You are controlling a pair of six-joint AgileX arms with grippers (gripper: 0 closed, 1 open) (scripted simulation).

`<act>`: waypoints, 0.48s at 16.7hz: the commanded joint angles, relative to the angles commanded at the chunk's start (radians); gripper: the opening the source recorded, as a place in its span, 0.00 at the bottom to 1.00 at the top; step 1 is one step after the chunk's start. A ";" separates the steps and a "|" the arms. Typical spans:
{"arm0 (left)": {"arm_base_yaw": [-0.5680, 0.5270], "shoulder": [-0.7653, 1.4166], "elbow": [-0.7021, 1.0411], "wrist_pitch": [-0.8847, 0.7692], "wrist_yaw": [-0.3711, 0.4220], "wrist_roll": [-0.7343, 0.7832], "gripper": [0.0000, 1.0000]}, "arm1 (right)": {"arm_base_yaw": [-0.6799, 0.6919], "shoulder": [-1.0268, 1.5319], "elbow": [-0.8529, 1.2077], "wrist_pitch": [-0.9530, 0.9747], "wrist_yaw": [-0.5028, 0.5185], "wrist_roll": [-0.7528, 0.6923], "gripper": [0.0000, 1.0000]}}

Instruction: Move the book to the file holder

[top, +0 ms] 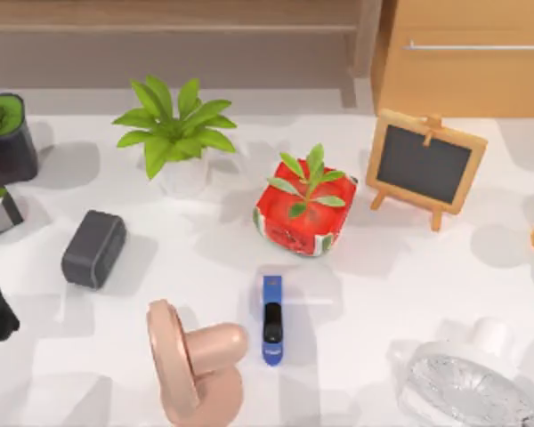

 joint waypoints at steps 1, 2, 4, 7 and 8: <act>0.000 0.000 0.000 0.000 0.000 0.000 1.00 | 0.000 0.000 0.000 0.000 0.000 0.000 0.53; 0.000 0.000 0.000 0.000 0.000 0.000 1.00 | 0.000 0.000 0.000 0.000 0.000 0.000 0.60; 0.000 0.000 0.000 0.000 0.000 0.000 1.00 | 0.000 0.000 0.000 0.000 0.000 0.000 0.75; 0.000 0.000 0.000 0.000 0.000 0.000 1.00 | 0.000 0.000 0.000 0.000 0.000 0.000 0.98; 0.000 0.000 0.000 0.000 0.000 0.000 1.00 | 0.000 0.000 0.000 0.000 0.000 0.000 1.00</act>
